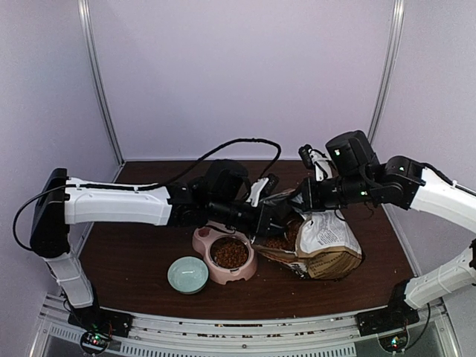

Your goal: Serve the pet food

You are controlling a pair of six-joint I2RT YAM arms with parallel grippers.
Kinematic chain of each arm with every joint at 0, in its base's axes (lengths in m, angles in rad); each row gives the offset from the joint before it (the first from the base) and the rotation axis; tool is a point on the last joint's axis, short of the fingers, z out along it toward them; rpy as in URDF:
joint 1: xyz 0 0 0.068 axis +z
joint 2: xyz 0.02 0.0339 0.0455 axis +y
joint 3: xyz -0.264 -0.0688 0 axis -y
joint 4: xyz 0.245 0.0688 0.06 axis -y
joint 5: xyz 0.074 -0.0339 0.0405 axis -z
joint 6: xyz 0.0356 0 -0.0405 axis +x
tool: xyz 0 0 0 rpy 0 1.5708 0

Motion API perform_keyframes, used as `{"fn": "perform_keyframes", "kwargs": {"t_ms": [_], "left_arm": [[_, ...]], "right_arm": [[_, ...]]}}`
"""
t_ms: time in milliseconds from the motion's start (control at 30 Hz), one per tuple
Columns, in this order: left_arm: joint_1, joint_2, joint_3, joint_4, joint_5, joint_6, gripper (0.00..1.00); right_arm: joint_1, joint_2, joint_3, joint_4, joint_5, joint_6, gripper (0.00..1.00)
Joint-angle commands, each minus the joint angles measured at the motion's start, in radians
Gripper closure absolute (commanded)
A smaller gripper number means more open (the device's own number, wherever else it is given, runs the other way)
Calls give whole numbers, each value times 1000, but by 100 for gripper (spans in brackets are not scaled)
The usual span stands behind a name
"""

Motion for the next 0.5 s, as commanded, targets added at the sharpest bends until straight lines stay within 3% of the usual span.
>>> {"fn": "perform_keyframes", "kwargs": {"t_ms": [0, 167, 467], "left_arm": [[-11, -94, -67, 152, 67, -129, 100], [9, -164, -190, 277, 50, -275, 100], [28, -298, -285, 271, -25, -344, 100]], "right_arm": [[-25, -85, 7, 143, -45, 28, 100], [-44, -102, -7, 137, -47, 30, 100], [-59, -122, -15, 133, -41, 36, 100]]}}
